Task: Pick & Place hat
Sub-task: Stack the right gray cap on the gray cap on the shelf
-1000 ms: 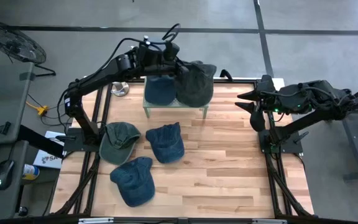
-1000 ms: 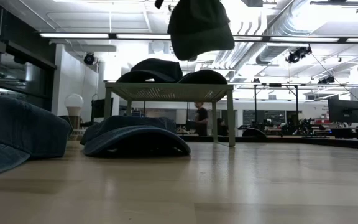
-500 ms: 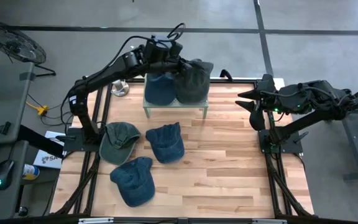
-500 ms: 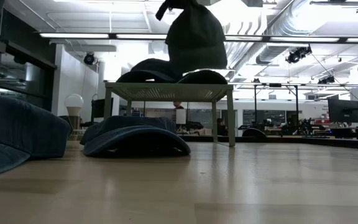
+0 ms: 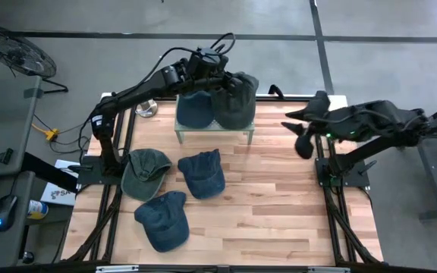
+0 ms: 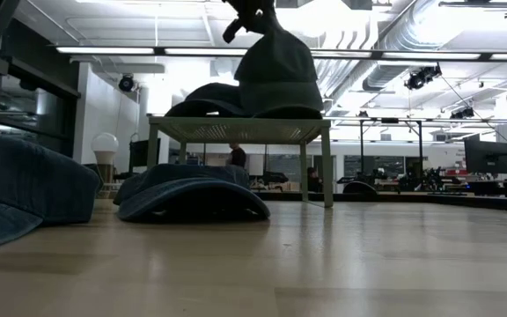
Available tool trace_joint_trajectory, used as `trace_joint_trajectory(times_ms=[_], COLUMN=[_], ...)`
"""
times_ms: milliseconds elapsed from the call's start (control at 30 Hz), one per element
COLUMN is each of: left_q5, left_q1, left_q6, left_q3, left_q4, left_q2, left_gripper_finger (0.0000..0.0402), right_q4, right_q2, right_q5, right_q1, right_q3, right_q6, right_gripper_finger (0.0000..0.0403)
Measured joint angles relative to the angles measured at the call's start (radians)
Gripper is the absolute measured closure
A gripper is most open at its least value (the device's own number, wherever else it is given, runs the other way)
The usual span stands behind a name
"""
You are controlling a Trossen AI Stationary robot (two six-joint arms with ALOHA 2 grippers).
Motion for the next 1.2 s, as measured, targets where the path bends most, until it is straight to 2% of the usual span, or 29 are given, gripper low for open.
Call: trace_joint_trajectory(times_ms=[100,267,567,800,1200], left_q5=[0.001,0.088,0.203,0.124,0.122], left_q1=[0.0,0.0,-0.001,0.009,0.06], left_q6=[-0.004,-0.042,-0.083,-0.044,-0.066], left_q3=[-0.001,0.008,0.069,0.097,0.097], left_q4=[0.02,0.05,0.049,0.048,-0.049], left_q2=[0.001,-0.002,-0.007,-0.007,0.02], left_gripper_finger=[0.0375,0.0375,0.0375,0.0375,0.0375], right_q4=[0.0,0.0,0.001,0.003,0.016], right_q2=[0.043,0.093,0.098,0.094,0.093], right_q5=[-0.004,0.002,0.04,0.034,0.011], right_q1=[0.0,0.0,0.0,-0.036,-0.114], right_q3=[0.0,0.0,0.0,0.0,0.0], right_q6=[-0.016,-0.016,-0.009,0.004,-0.017], right_gripper_finger=[0.0274,0.0274,0.0274,0.0274,0.0274])
